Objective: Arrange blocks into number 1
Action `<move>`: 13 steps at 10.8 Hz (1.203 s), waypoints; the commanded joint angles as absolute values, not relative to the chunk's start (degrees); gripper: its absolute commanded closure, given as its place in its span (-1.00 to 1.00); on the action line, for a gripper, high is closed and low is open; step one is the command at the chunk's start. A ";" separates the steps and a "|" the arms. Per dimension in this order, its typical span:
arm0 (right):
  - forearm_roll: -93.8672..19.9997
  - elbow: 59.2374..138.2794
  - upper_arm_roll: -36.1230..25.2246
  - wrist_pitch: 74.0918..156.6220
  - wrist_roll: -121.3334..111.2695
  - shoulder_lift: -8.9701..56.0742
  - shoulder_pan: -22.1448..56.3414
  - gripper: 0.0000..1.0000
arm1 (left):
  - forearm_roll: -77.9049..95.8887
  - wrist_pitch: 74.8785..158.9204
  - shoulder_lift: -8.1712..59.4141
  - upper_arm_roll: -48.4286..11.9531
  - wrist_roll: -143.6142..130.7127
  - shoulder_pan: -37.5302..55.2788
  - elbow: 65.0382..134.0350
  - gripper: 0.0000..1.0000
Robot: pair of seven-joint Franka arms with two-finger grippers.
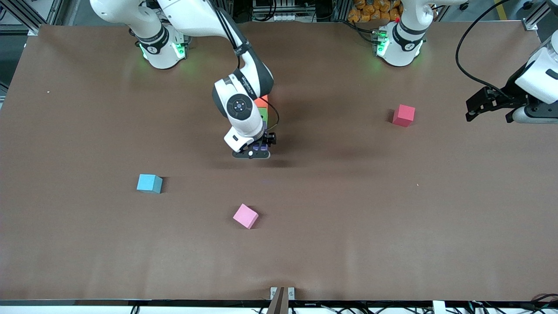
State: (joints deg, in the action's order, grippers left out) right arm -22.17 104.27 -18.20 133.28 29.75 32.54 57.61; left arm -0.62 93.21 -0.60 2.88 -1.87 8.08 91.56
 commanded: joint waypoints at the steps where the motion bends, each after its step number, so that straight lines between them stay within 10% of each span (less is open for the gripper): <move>1: -22.68 106.52 -17.75 129.57 29.53 23.93 53.19 -1.00 | 0.00 89.30 2.99 2.99 -0.53 7.39 85.26 -1.00; 8: -2.99 91.19 -17.32 99.28 26.30 10.55 34.22 -1.00 | 0.35 89.30 0.97 4.22 1.67 4.83 87.62 -1.00; 13: -2.90 87.36 -4.14 94.22 12.74 2.56 9.96 -1.00 | 0.17 88.95 0.44 4.04 4.43 5.54 87.10 -1.00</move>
